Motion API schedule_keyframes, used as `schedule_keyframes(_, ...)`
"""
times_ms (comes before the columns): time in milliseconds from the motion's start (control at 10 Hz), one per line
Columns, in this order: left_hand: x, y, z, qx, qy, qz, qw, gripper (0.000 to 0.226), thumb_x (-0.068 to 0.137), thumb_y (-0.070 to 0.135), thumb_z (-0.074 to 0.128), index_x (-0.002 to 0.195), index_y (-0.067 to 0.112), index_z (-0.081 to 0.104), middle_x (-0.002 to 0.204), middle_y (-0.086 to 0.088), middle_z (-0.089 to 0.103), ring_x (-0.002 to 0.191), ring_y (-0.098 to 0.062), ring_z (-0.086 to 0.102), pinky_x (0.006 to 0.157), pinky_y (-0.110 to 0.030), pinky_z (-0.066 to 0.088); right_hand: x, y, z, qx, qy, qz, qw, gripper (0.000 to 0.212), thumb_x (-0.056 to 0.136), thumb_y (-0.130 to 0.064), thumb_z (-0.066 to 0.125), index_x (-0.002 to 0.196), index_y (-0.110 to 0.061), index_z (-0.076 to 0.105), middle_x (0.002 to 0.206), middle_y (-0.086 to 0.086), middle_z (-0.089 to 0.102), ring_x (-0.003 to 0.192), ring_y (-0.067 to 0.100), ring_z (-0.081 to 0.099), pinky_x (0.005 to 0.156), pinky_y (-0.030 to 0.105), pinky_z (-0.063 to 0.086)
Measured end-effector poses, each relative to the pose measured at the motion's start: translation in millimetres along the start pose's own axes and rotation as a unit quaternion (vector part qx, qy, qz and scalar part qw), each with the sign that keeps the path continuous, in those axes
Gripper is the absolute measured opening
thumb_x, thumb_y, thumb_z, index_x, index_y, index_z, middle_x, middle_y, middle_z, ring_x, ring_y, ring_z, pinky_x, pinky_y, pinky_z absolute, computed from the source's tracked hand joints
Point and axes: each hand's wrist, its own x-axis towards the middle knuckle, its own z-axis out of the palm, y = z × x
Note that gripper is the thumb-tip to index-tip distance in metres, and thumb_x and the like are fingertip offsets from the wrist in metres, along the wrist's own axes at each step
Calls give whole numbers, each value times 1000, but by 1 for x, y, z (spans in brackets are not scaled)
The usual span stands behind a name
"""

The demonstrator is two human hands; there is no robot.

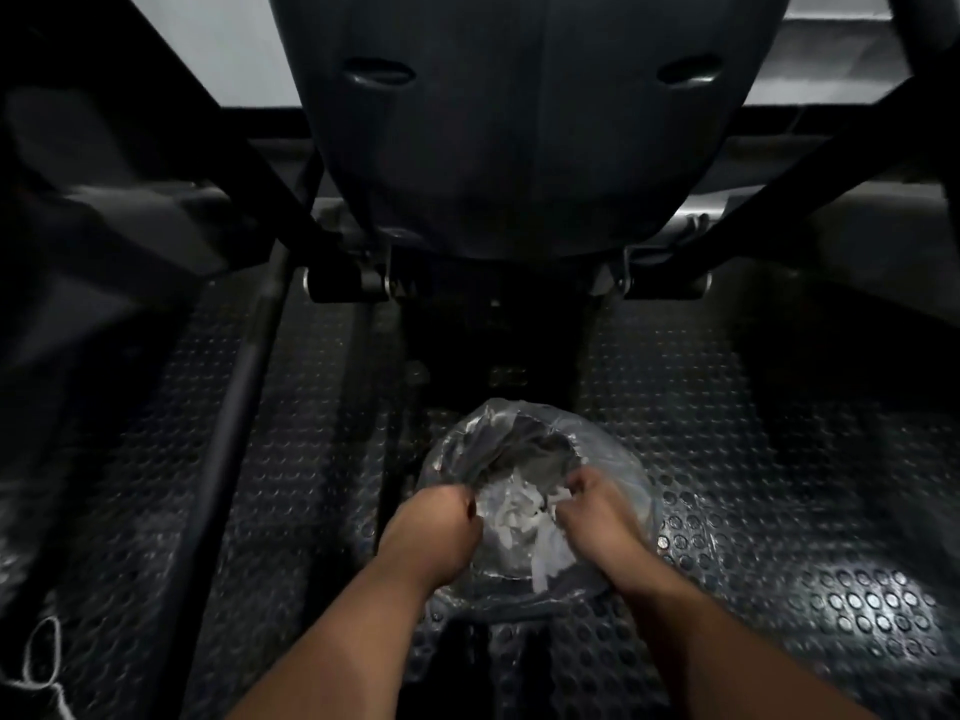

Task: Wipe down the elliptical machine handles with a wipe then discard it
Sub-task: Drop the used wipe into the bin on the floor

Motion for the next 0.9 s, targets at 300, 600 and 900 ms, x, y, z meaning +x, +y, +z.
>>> schedule_keyframes(300, -1, -8, 1, -51, 22, -9, 998, 13, 93, 35, 55, 83, 26, 55, 85, 3, 64, 81, -20, 60, 68, -31, 47, 9, -14, 22, 24, -31, -59, 997, 19, 92, -6, 60, 106, -17, 66, 82, 1, 68, 55, 5, 62, 49, 22, 46)
schedule_keyframes(600, -1, -13, -5, -74, 40, -25, 996, 13, 90, 34, 56, 83, 23, 57, 87, 2, 66, 85, -23, 62, 69, -30, 47, 19, -11, 47, -36, -155, -84, 984, 33, 96, -12, 53, 127, -16, 66, 104, 7, 72, 72, 16, 60, 63, 25, 47)
schedule_keyframes(900, -1, -9, 2, -66, 77, -26, 994, 15, 91, 28, 53, 86, 16, 61, 86, -3, 68, 82, -25, 62, 71, -34, 53, 23, 1, 29, 20, -18, -57, 998, 26, 96, -16, 53, 72, -21, 61, 73, 3, 69, 76, 32, 70, 71, 44, 59)
